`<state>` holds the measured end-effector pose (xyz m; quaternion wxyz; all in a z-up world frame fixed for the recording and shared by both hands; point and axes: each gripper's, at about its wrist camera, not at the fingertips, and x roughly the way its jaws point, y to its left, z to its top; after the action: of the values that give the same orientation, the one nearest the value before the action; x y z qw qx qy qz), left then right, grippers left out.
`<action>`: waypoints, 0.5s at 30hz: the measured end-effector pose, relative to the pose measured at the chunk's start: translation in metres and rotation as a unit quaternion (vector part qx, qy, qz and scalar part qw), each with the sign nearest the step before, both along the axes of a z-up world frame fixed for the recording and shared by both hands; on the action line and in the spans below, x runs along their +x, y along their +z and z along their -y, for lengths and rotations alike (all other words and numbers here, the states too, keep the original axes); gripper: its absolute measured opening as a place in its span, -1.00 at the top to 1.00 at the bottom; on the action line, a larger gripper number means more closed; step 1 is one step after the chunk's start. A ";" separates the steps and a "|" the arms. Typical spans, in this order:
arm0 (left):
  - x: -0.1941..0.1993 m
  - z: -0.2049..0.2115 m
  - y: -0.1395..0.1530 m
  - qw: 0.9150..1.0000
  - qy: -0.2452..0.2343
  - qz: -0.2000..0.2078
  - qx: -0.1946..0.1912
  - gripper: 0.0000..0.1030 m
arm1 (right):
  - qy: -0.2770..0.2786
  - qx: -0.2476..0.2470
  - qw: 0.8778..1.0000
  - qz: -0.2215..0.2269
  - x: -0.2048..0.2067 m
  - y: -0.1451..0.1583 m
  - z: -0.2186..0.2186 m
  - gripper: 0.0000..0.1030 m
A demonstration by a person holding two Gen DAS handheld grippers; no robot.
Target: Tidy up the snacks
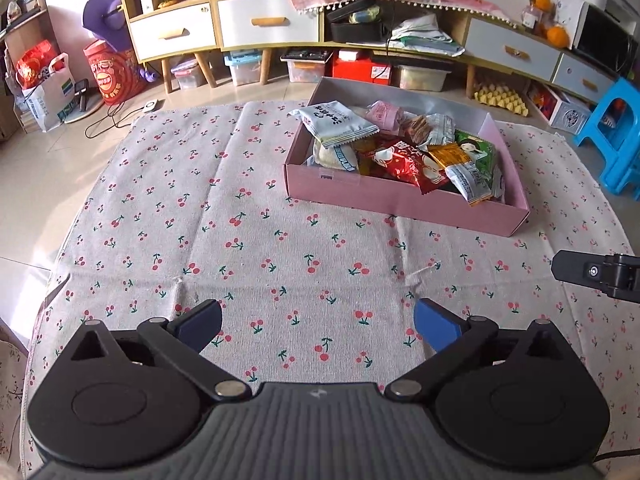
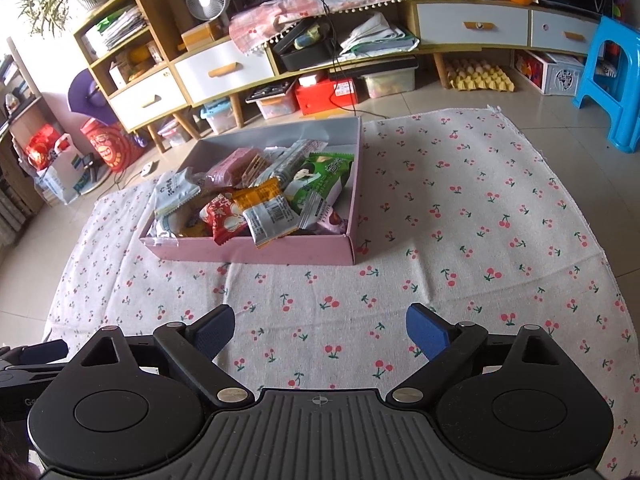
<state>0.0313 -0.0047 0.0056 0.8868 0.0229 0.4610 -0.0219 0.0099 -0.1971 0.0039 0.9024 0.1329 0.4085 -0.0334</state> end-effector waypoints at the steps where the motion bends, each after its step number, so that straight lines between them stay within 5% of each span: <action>1: 0.000 0.001 0.000 1.000 -0.001 0.002 0.004 -0.99 | 0.003 -0.003 1.000 -0.002 0.000 -0.001 -0.002 -0.83; 15: 0.000 0.002 0.002 1.000 -0.009 0.011 0.005 -0.99 | 0.014 -0.025 1.000 -0.003 0.000 -0.005 -0.014 -0.83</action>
<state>0.0311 -0.0063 0.0079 0.8914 0.0315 0.4513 -0.0278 0.0104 -0.1828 -0.0013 0.9045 0.1047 0.4123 -0.0312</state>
